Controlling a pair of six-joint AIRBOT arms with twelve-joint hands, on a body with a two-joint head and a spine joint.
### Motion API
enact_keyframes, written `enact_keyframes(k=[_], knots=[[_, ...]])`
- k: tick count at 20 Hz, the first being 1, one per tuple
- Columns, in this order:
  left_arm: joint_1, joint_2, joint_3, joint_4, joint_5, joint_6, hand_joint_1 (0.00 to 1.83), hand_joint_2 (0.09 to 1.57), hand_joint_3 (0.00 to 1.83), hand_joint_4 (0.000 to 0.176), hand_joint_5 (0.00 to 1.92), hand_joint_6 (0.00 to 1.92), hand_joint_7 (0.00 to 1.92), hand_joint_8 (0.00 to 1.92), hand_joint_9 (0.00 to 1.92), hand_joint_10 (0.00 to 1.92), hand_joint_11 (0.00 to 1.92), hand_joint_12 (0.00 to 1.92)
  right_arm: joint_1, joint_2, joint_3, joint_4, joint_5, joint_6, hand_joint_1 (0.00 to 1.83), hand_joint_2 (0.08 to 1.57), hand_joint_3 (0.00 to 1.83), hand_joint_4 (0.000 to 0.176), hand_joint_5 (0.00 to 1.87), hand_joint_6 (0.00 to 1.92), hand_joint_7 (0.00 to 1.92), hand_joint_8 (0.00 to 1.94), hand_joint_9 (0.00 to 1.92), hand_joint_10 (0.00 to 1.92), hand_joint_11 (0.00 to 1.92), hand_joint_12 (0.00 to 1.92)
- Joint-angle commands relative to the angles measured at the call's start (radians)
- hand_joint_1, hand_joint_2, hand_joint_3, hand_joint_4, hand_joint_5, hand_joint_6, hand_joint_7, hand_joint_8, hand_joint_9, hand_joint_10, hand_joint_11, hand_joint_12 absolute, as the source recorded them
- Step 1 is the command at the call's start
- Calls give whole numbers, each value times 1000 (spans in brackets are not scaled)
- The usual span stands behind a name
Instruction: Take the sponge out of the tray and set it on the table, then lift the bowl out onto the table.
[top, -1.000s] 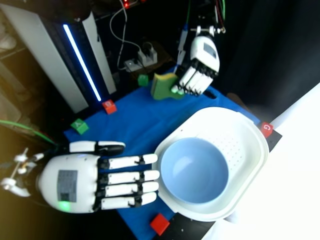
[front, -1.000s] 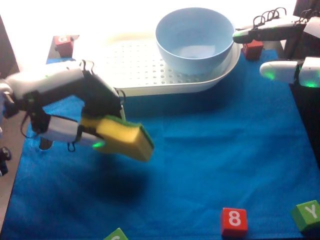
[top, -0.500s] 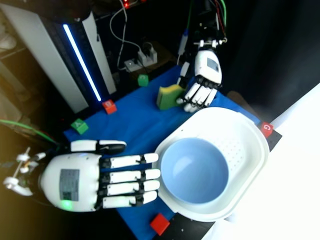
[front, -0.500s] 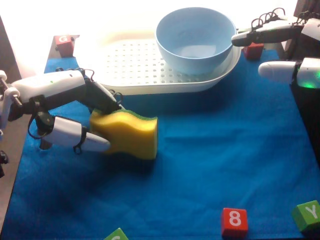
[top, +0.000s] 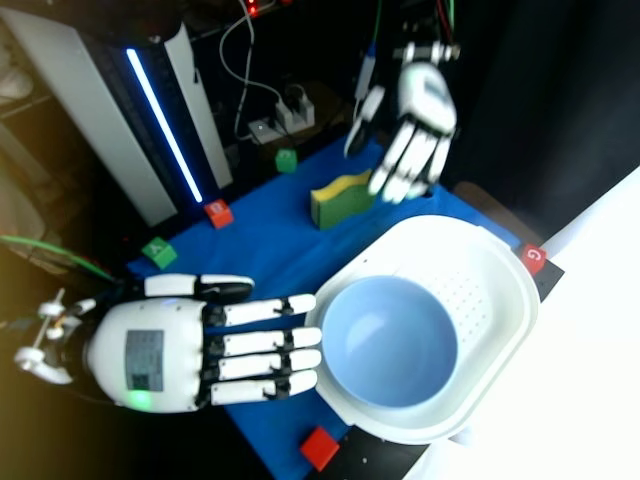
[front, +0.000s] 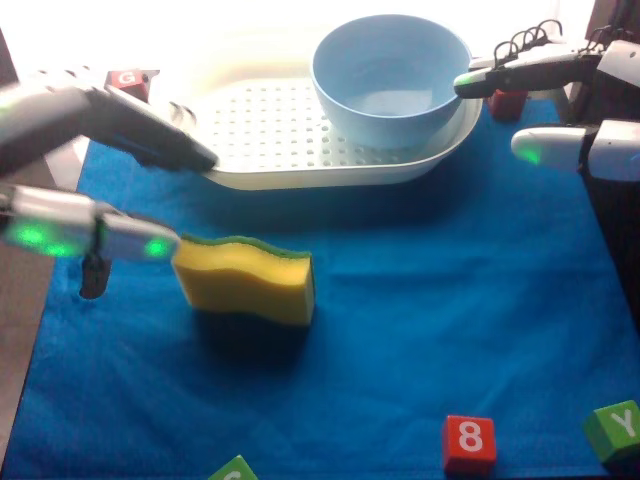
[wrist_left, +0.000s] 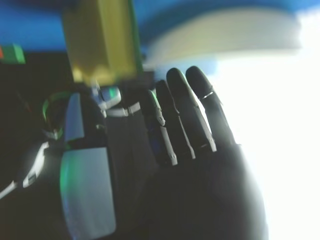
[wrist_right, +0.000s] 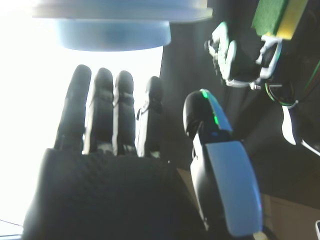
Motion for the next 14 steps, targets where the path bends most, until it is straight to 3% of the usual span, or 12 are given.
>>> enact_keyframes(k=[1, 3, 6, 7, 8, 9, 10, 11, 12, 14], knots=[[3, 18, -8, -82, -183, 26, 836, 890, 0, 0, 834, 1, 803, 4, 838, 9, 320, 1312, 12, 4, -2, 56, 107, 9, 682, 1354, 0, 114, 516, 2, 379, 2, 280, 0, 33, 474], [32, 43, -23, -170, -249, 84, 876, 878, 0, 0, 784, 0, 732, 0, 687, 0, 134, 1143, 12, 4, -4, 55, 126, 9, 688, 1341, 0, 114, 499, 0, 365, 0, 267, 0, 31, 474], [60, 36, -19, -294, -286, 154, 885, 938, 4, 0, 503, 0, 502, 0, 468, 0, 57, 1109, 14, 6, -14, 44, 185, 9, 703, 1300, 0, 62, 477, 0, 343, 0, 242, 0, 0, 426], [69, 27, -16, -317, -289, 163, 839, 916, 0, 12, 479, 0, 449, 0, 380, 0, 11, 1023, 15, 7, -12, 46, 196, 9, 727, 1276, 0, 63, 472, 0, 332, 0, 216, 0, 0, 378], [83, 8, -9, -345, -288, 173, 828, 925, 1, 34, 449, 1, 428, 2, 315, 2, 1, 911, 16, 7, -8, 55, 210, 9, 732, 1264, 0, 83, 450, 0, 321, 0, 209, 0, 0, 368], [96, -13, 5, -374, -280, 174, 842, 940, 5, 34, 433, 2, 408, 3, 296, 1, 0, 833, 44, 6, -2, 48, 215, 9, 747, 1258, 0, 68, 440, 0, 337, 5, 225, 5, 6, 375], [98, -32, 16, -391, -270, 174, 841, 947, 6, 47, 412, 0, 378, 0, 285, 0, 0, 803, 75, 3, 7, 29, 213, 9, 769, 1252, 0, 63, 404, 0, 346, 6, 246, 9, 4, 368], [104, -50, 26, -414, -263, 174, 841, 946, 4, 50, 421, 2, 354, 3, 240, 10, 0, 628, 102, 0, 18, 17, 211, 9, 781, 1243, 0, 59, 389, 0, 347, 1, 267, 1, 28, 336], [113, -69, 36, -432, -262, 170, 845, 946, 2, 39, 427, 2, 345, 1, 225, 6, 0, 519, 126, -11, 36, 12, 203, 9, 800, 1240, 0, 57, 392, 2, 341, 0, 266, 0, 37, 323], [114, -86, 43, -436, -249, 165, 838, 962, 5, 30, 391, 1, 280, 4, 171, 6, 0, 263, 167, -37, 68, -13, 156, 9, 803, 1216, 4, 74, 392, 0, 336, 1, 253, 1, 10, 415]])
